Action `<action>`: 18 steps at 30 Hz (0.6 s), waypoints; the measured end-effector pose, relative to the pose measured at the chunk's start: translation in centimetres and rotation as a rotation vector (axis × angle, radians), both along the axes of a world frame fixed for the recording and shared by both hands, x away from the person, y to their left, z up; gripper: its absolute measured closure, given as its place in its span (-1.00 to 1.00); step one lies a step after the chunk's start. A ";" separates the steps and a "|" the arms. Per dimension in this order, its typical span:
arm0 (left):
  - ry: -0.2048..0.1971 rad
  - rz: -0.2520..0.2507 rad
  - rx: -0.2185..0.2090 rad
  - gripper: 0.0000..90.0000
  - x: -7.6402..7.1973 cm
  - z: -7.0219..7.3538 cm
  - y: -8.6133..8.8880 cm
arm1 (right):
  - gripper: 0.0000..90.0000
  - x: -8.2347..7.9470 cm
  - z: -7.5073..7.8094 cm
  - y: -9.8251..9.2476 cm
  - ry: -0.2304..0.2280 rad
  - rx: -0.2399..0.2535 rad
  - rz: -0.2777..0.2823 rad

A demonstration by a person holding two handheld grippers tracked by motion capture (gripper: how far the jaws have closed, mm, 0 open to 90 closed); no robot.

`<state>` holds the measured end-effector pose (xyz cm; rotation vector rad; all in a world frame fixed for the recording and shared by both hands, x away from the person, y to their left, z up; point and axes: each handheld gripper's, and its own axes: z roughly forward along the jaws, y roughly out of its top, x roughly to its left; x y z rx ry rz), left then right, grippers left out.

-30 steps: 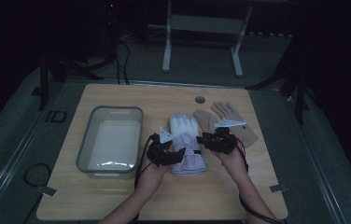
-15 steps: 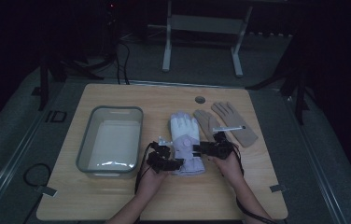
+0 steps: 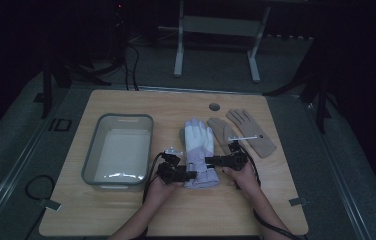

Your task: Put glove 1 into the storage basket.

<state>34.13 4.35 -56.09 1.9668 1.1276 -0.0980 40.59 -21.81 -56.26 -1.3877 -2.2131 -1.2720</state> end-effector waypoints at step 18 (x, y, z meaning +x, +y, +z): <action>-0.001 -0.055 0.051 0.56 0.0 4.0 0.0 | 0.75 -2.7 5.1 2.3 -0.187 -0.196 -0.037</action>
